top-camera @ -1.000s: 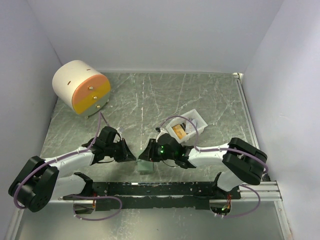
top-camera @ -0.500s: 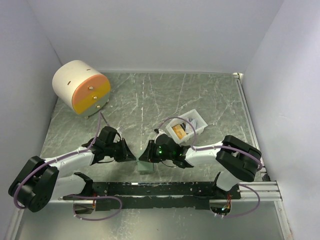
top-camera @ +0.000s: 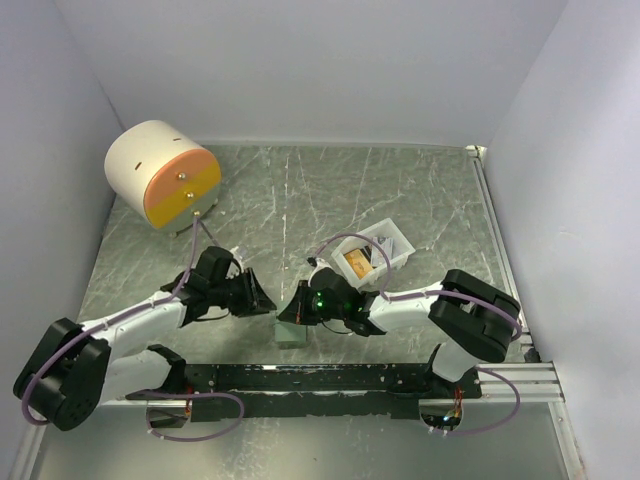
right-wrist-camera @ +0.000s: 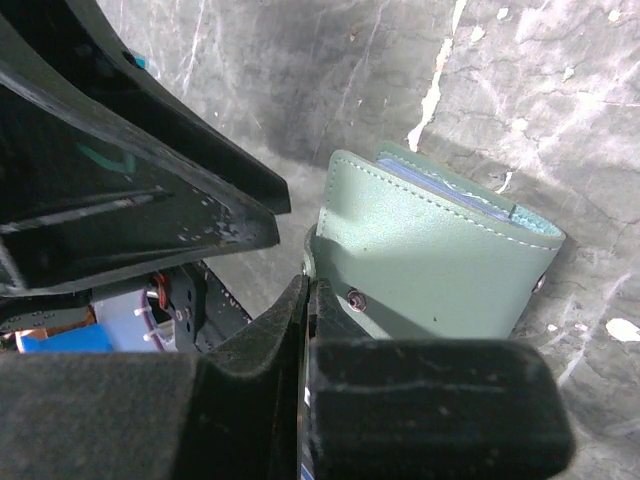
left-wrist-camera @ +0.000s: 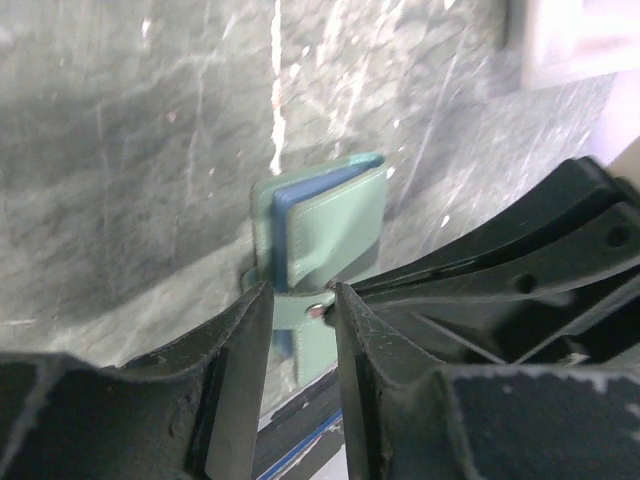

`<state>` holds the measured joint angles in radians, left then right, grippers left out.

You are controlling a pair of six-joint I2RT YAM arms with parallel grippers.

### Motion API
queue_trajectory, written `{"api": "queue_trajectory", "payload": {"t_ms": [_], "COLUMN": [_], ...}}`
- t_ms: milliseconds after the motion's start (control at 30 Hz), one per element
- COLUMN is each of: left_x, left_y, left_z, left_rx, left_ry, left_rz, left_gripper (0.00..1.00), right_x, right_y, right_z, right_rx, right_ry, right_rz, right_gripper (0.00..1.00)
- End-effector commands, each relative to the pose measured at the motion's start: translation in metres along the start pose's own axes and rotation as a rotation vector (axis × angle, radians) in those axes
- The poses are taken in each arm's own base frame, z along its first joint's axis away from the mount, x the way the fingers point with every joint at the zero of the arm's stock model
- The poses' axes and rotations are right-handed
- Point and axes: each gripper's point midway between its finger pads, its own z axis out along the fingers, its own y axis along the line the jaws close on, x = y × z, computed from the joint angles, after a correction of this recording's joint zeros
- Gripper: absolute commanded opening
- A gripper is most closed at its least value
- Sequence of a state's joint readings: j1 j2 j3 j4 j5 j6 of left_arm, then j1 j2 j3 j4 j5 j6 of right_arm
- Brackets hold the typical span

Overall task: Put the credit cards into the card holder
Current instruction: Close the card holder at the center of the board.

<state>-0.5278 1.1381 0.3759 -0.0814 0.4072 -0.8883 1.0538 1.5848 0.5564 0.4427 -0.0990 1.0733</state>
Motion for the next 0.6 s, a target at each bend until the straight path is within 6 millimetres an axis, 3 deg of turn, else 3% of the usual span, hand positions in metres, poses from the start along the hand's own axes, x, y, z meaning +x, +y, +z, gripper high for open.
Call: {"api": "queue_trajectory", "payload": {"t_ms": [0,567], "left_x": [-0.028,-0.019], "left_y": [-0.020,-0.001], "left_z": [-0.004,0.024], "left_rx": [0.037,0.003], "left_ry": [-0.080,0.029], "left_rz": [0.027,0.066], "left_gripper": [0.43,0.33], "right_x": [-0.006,-0.005], "right_y": [0.005,0.002], "right_z": [-0.001,-0.008], "right_rx": [-0.006,0.014], "right_ry": [-0.025,-0.025], "right_rz": [-0.020,-0.016], "right_gripper": [0.00,0.00]}}
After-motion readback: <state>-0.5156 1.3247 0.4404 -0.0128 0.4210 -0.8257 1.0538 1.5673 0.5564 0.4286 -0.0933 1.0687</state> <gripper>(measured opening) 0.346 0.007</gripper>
